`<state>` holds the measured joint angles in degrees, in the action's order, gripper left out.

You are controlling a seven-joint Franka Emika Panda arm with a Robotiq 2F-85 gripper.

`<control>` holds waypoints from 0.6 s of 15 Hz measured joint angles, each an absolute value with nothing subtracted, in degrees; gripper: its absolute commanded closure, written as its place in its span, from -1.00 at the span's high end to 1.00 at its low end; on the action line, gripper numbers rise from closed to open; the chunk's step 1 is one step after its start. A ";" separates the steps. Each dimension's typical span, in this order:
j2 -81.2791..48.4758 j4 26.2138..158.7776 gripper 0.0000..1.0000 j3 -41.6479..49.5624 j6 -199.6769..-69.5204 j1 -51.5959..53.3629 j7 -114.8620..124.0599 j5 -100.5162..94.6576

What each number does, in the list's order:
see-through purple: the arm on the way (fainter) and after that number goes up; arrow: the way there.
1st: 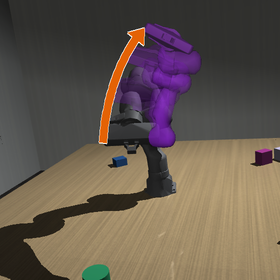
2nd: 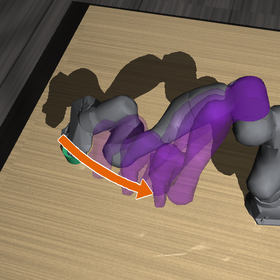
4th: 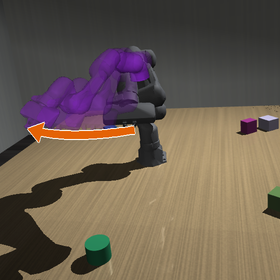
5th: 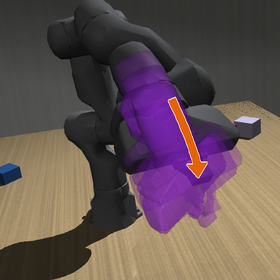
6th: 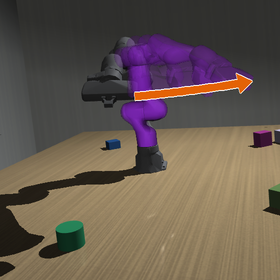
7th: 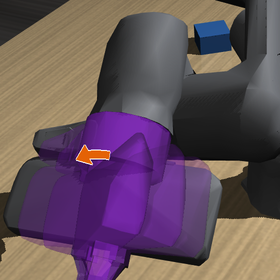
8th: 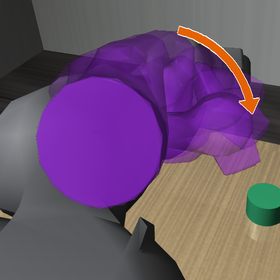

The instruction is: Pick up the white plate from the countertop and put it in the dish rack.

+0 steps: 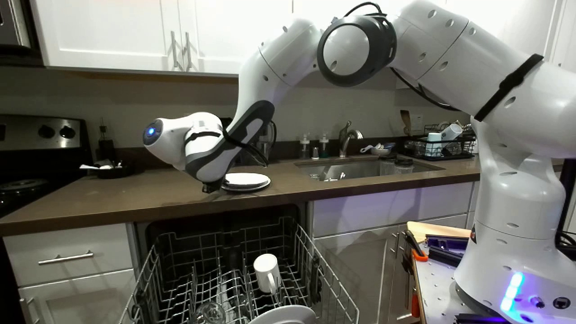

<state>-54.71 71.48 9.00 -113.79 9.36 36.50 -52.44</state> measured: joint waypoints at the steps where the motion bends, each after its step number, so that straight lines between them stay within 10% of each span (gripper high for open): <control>1: -54.72 71.22 -0.87 9.00 -113.59 9.35 36.50 -52.44; 9: -54.73 70.41 -0.87 9.01 -112.49 9.67 36.47 -52.44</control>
<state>-54.73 70.41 9.01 -112.49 9.67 36.47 -52.44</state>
